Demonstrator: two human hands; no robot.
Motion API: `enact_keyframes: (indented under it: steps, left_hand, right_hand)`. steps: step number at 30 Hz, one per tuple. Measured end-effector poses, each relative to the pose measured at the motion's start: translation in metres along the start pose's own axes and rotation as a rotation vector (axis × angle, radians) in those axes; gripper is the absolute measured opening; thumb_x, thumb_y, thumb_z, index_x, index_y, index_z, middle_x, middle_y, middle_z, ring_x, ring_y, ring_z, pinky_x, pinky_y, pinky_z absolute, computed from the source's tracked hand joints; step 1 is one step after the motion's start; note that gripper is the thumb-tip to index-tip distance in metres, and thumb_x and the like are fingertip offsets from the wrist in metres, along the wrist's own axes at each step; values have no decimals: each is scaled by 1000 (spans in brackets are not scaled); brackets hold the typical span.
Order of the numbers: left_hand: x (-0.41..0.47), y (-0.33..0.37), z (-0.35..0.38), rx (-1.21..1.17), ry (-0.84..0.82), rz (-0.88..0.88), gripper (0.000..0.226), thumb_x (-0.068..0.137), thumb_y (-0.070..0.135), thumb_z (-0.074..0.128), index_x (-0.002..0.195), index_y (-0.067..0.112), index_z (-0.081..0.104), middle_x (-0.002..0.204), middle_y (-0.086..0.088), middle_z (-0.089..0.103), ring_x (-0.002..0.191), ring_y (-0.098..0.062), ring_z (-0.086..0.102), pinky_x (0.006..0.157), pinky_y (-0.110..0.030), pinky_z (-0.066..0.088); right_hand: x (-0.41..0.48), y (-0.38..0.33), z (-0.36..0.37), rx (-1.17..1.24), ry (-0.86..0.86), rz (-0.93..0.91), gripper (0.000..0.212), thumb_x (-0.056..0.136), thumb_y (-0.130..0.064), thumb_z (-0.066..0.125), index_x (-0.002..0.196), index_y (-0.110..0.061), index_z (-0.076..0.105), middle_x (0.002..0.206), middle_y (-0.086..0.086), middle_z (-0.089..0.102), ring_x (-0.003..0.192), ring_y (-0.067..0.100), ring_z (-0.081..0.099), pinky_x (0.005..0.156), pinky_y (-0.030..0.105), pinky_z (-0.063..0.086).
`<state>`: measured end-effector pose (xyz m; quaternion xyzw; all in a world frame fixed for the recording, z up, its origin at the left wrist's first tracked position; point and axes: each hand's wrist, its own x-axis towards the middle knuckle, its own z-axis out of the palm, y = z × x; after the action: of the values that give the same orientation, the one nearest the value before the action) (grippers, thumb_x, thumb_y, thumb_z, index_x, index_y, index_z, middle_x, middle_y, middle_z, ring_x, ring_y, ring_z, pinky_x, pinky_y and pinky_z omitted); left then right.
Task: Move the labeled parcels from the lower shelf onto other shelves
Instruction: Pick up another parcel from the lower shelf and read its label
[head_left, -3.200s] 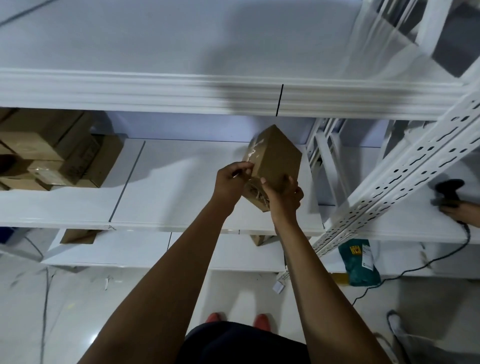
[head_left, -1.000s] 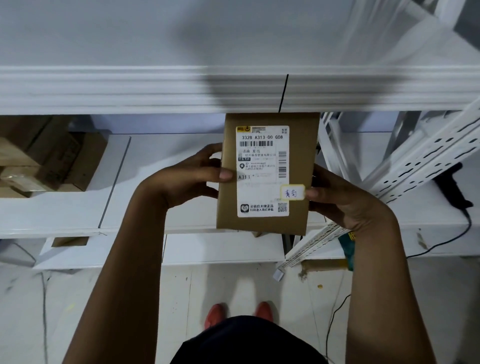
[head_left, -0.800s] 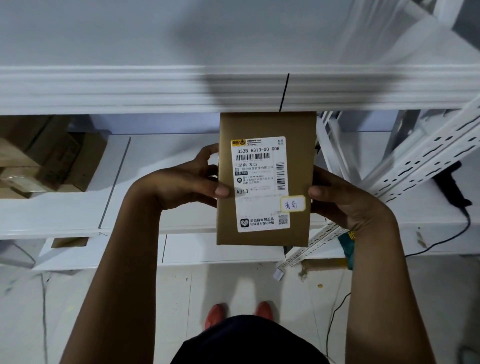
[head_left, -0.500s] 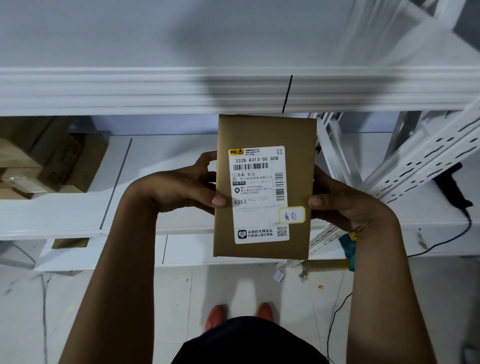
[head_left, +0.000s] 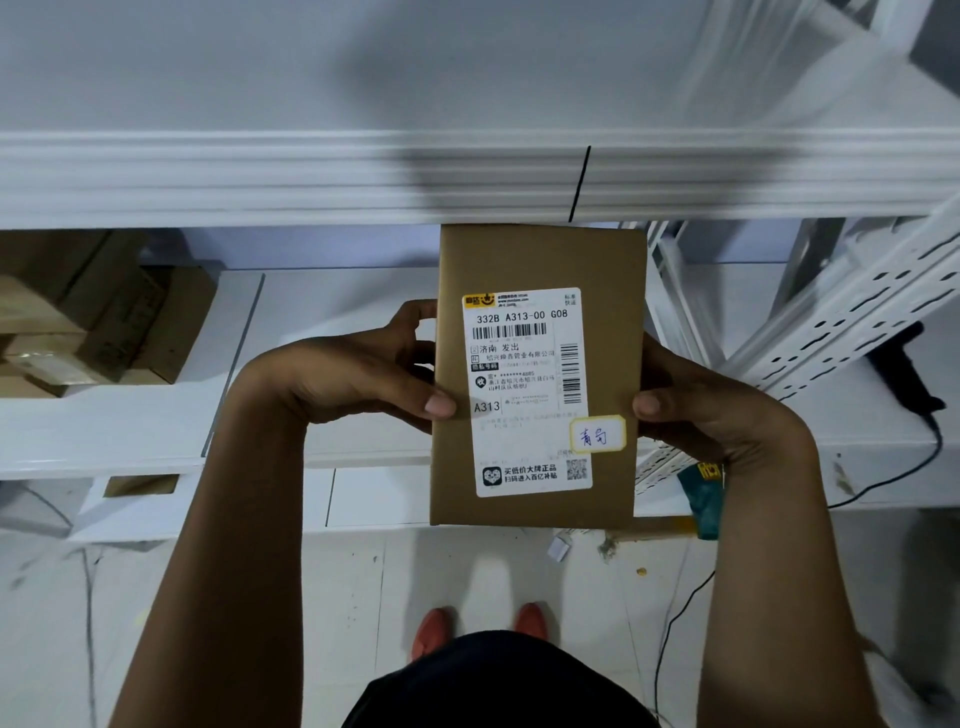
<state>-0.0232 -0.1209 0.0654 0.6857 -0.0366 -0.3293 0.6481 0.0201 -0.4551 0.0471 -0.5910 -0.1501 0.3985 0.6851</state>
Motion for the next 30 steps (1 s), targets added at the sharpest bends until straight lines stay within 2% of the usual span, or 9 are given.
enact_keyframes:
  steps: [7,12,18,23,30]
  left_hand:
    - [-1,-2,1,1,-5,-4,110,60,14,87,152,35,31,152,-13,61,134,-33,65,106,-42,59]
    - [2,-5,0,-36,1,-20,104,59,13,87,147,38,36,150,-17,61,130,-32,68,91,-34,63]
    - [5,-7,-2,-47,7,-29,107,58,14,88,148,38,35,150,-18,61,129,-32,69,88,-32,63]
    - [6,-7,-3,-53,-1,-34,104,58,13,88,145,39,37,149,-19,62,129,-32,68,87,-31,63]
    - [5,-8,-3,-33,0,-28,110,58,12,87,150,37,32,150,-18,61,130,-31,68,92,-32,62]
  right_hand:
    - [0,-1,2,-10,8,14,105,48,-41,102,140,-37,51,129,5,74,117,29,71,82,36,62]
    - [4,3,2,-1,18,23,106,49,-41,101,141,-35,49,131,5,73,118,29,70,86,39,62]
    - [6,6,1,6,33,28,106,50,-42,101,141,-36,49,138,9,69,123,33,67,93,46,59]
    - [7,7,1,-8,21,22,106,51,-43,100,143,-37,47,134,4,72,121,30,69,88,41,62]
    - [8,5,0,10,9,10,111,49,-42,101,145,-35,47,144,18,60,129,42,59,86,41,61]
